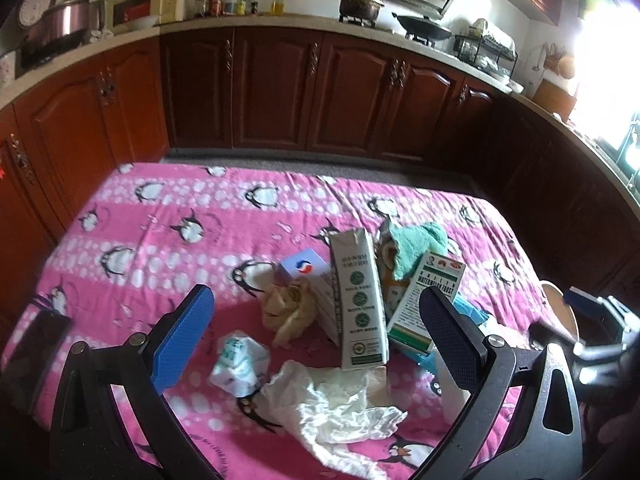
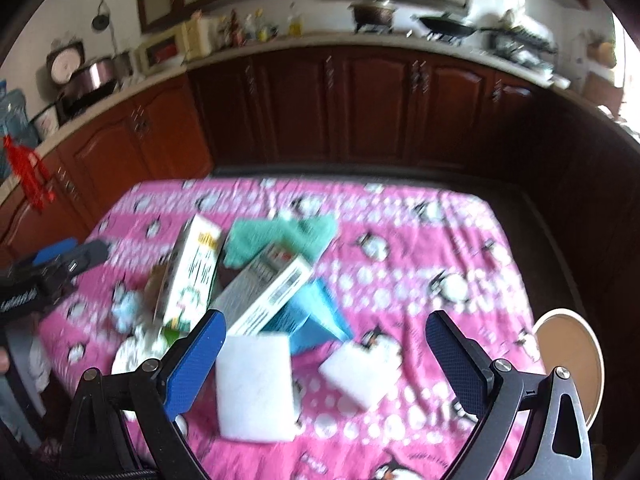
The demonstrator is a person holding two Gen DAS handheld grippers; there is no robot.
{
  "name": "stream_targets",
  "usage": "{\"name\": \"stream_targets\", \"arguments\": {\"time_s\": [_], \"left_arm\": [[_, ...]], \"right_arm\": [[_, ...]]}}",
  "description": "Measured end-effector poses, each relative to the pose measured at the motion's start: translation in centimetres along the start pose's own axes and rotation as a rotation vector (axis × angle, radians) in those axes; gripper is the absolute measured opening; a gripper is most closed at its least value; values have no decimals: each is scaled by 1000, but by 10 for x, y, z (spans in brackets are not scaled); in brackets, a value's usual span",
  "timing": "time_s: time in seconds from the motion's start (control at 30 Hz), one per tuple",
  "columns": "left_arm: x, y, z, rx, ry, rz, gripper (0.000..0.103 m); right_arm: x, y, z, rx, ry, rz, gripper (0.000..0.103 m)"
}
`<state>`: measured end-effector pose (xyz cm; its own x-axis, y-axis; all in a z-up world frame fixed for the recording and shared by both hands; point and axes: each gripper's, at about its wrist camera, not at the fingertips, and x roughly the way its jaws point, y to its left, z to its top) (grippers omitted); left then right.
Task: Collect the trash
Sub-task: 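Grasp the white milk carton with left tool while right tool grasps white sponge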
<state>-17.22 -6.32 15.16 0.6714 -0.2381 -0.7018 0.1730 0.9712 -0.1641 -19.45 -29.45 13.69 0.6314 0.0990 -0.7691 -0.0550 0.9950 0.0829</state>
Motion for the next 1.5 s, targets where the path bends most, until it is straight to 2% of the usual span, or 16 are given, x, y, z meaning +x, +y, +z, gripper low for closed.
{"name": "stream_targets", "arguments": {"time_s": [0.23, 0.47, 0.6, 0.7, 0.83, 0.87, 0.97, 1.0, 1.07, 1.5], "left_arm": [[32, -14, 2, 5, 56, -7, 102], [66, -25, 3, 50, 121, 28, 102], [78, -28, 4, 56, 150, 42, 86], [83, -25, 3, 40, 162, 46, 84], [87, -26, 3, 49, 171, 51, 70], [88, -27, 2, 52, 178, 48, 64], [89, -29, 0, 56, 181, 36, 56], [90, -30, 1, 57, 180, 33, 47], [87, -31, 2, 59, 176, 30, 38], [40, -26, 10, 86, 113, 19, 35]], "right_arm": [[30, 13, -19, -17, 115, 72, 99], [53, 19, -29, 5, 171, 128, 86], [62, 15, -30, 40, 202, 160, 81], [68, 18, -31, 36, 218, 171, 77], [73, 23, -32, 39, 230, 189, 59], [73, 21, -33, 46, 233, 199, 57], [73, 20, -33, 53, 230, 204, 56], [73, 21, -33, 55, 230, 204, 56], [71, 18, -32, 60, 225, 206, 56], [31, 5, -12, 85, 127, 244, 55]]}}
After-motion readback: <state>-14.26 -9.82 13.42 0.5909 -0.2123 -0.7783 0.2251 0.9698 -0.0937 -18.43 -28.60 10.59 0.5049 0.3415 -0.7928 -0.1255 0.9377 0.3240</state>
